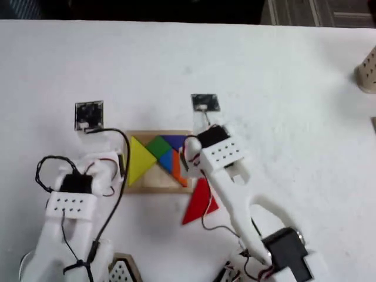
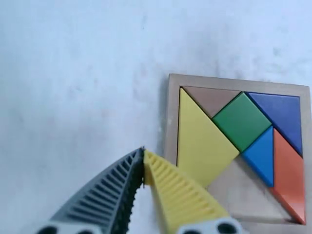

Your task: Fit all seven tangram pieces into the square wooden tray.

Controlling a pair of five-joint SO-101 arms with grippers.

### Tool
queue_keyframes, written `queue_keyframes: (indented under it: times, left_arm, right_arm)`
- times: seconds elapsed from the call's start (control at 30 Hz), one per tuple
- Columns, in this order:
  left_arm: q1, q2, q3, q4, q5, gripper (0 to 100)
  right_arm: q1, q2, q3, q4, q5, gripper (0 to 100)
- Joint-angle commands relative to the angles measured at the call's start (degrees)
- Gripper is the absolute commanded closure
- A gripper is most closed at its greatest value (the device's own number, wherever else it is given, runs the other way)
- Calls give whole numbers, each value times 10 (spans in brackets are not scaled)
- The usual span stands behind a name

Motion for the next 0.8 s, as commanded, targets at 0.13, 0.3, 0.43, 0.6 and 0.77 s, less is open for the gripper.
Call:
queue_keyframes:
  times: [0.13, 0.3, 0.43, 0.6, 0.77]
  left_arm:
    - [-28, 109, -40, -67, -4, 976]
    - [-69, 197, -99, -67, -4, 976]
    - [-71, 243, -123, -67, -4, 976]
    - [-71, 255, -129, -64, -4, 976]
    - [-71, 255, -129, -65, -4, 976]
  right_arm:
    - [-99, -65, 60, 121, 270, 981]
    - [-122, -51, 127, 13, 292, 981]
    - [-148, -9, 189, -115, 291, 981]
    - [-204, 13, 211, -156, 289, 981]
    - [-203, 15, 222, -157, 292, 981]
